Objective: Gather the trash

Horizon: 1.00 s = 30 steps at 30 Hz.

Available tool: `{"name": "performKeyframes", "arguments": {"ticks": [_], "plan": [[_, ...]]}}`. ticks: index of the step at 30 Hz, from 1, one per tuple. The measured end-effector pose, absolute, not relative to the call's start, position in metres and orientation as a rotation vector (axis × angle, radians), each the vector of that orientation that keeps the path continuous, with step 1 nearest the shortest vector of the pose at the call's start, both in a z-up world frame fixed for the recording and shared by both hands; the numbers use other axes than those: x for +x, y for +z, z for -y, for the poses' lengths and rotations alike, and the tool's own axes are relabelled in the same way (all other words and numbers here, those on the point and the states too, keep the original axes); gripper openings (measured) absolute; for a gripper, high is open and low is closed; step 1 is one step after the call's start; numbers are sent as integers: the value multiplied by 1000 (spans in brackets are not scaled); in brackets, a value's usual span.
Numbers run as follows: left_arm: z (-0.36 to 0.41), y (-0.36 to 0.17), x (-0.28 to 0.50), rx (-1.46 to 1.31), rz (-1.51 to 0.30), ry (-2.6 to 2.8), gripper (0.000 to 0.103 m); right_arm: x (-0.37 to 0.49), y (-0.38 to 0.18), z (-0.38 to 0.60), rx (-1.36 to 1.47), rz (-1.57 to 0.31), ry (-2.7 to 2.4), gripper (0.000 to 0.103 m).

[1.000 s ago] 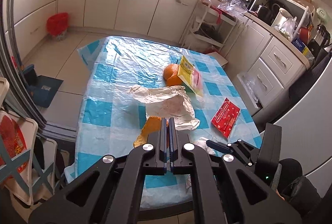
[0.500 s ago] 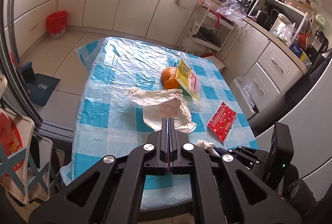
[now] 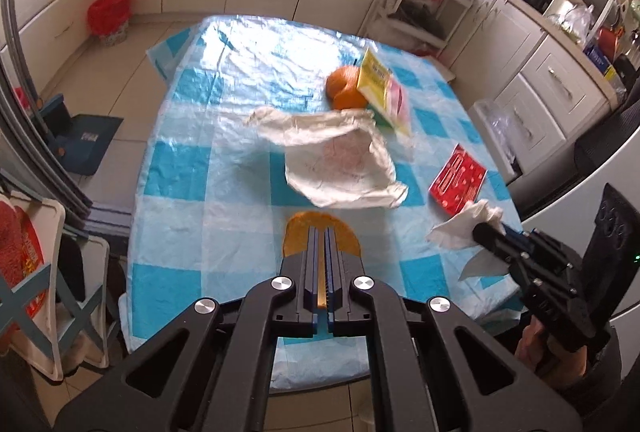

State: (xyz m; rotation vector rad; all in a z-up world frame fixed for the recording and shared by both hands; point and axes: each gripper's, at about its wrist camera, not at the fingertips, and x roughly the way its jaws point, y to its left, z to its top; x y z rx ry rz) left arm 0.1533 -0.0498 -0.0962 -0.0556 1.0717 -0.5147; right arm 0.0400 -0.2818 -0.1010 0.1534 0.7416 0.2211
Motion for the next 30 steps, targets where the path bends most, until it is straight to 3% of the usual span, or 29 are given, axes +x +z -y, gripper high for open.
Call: {"name": "performKeyframes", "arguments": {"ticks": [2, 4, 6, 11, 14, 16, 18, 30], "plan": [[54, -111, 156, -51, -1116, -494, 11, 40, -101, 282, 154, -739, 218, 14], [58, -124, 159, -38, -1147, -447, 31, 40, -102, 284, 157, -740, 215, 14], [61, -132, 162, -33, -1156, -413, 39, 38, -102, 288, 161, -738, 211, 14], [75, -145, 162, -4, -1146, -376, 45, 32, -102, 299, 173, -735, 200, 14], [86, -145, 157, 54, -1106, -363, 43, 29, -100, 306, 181, -728, 193, 14], [91, -146, 154, 62, -1104, -373, 11, 26, -98, 312, 188, -720, 187, 14], [91, -144, 152, 41, -1102, -393, 6, 24, -96, 316, 192, -712, 180, 14], [112, -109, 114, -10, -1041, -523, 5, 2, -80, 358, 255, -638, 108, 14]]}}
